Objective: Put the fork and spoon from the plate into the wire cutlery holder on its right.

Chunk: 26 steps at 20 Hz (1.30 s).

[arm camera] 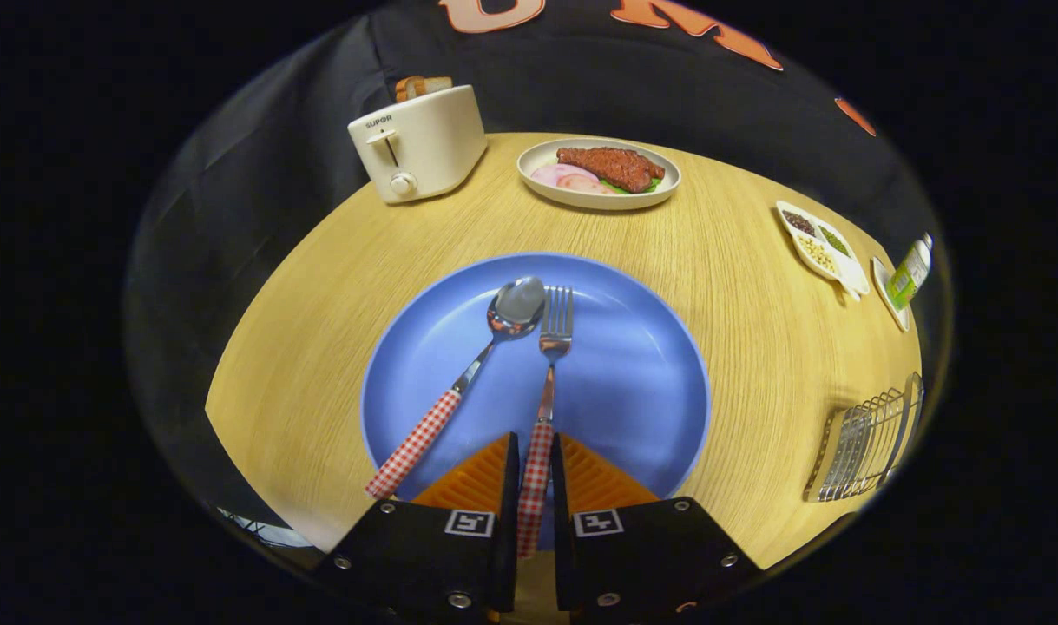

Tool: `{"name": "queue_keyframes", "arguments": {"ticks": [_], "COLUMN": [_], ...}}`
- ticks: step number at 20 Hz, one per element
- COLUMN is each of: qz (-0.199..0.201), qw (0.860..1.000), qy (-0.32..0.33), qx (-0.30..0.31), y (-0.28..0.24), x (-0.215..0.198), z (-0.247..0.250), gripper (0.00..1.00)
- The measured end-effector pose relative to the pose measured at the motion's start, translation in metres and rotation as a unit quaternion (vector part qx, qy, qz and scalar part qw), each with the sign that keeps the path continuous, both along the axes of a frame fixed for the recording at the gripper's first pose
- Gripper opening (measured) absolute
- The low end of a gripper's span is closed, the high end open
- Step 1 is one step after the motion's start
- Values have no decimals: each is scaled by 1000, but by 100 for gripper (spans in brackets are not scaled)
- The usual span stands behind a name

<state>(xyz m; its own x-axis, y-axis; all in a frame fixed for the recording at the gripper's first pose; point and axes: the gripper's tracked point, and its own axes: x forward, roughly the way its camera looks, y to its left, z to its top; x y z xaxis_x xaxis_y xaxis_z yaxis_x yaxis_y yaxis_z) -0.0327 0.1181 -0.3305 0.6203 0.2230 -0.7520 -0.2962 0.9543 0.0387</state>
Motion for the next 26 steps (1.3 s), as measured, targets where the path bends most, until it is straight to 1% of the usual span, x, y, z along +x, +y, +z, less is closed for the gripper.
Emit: {"name": "queue_keyframes", "arguments": {"ticks": [1, 3, 7, 11, 16, 18, 20, 23, 26], "qz": [-5, -7, -11, -33, -89, -113, -130, -136, -144], "qw": [1000, 1000, 1000, 998, 995, 993, 991, 989, 986], "qy": [-6, -4, -22, -34, -39, -23, 7, 23, 47], "qx": [-1, 12, 18, 28, 20, 13, 3, -51, -69], "y": [-2, -1, -15, -41, -107, -140, -170, -219, -246], "x": [2, 0, -4, -10, -19, -28, -43, -53, -60], "z": [1, 6, 30, 61, 95, 99, 100, 106, 112], "gripper": [13, 9, 8, 8, 8, 8, 8, 8, 8]}}
